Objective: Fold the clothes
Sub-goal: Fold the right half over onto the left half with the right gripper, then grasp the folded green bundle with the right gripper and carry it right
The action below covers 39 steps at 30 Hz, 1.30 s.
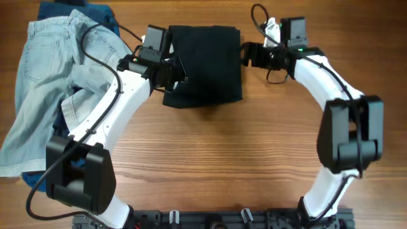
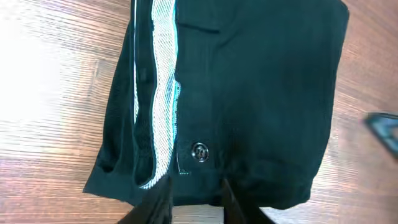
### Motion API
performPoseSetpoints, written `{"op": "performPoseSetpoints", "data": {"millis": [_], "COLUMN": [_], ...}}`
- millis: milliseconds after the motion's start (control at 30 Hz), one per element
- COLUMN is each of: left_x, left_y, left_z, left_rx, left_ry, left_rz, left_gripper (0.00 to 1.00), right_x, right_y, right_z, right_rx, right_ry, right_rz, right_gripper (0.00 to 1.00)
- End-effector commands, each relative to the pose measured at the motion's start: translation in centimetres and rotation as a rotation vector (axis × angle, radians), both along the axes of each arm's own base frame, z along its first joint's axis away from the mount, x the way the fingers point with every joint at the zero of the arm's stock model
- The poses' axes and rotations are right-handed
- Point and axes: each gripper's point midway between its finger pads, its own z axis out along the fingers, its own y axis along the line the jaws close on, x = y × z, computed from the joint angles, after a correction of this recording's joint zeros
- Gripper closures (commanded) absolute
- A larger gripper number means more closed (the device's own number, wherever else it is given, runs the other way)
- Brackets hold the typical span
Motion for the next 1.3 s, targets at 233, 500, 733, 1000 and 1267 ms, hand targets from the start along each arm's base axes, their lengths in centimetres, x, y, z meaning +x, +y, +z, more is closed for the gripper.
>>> {"op": "performPoseSetpoints", "data": {"millis": [233,500,733,1000,1267], "left_x": [0.5,0.6,0.6,0.1,0.3], "left_y": [3.3,7.0,7.5,7.7,8.0], "left_z": [0.2,-0.3,-0.4,-0.6,-0.6], "left_rx": [-0.003,0.005,0.014,0.027,0.045], "left_ry": [0.015,0.053,0.054,0.074,0.063], "left_rz": [0.085,0.170,0.167,0.167,0.178], "left_gripper": [0.77,0.76,0.75,0.76,0.75], "right_x": [-0.3,-0.6,-0.7,3.1,4.1], "right_y": [3.3,5.1,6.4,-0.8,-16.5], "right_z": [-3.6,-4.0,-3.9,-2.0,-4.0], "right_rx": [0.310,0.481,0.520,0.549,0.360], "right_ry": [0.184,0.271,0.232,0.131,0.153], "right_rz": [0.007,0.029,0.105,-0.053,-0.502], "right_gripper": [0.07,0.30,0.69,0.96,0.96]}}
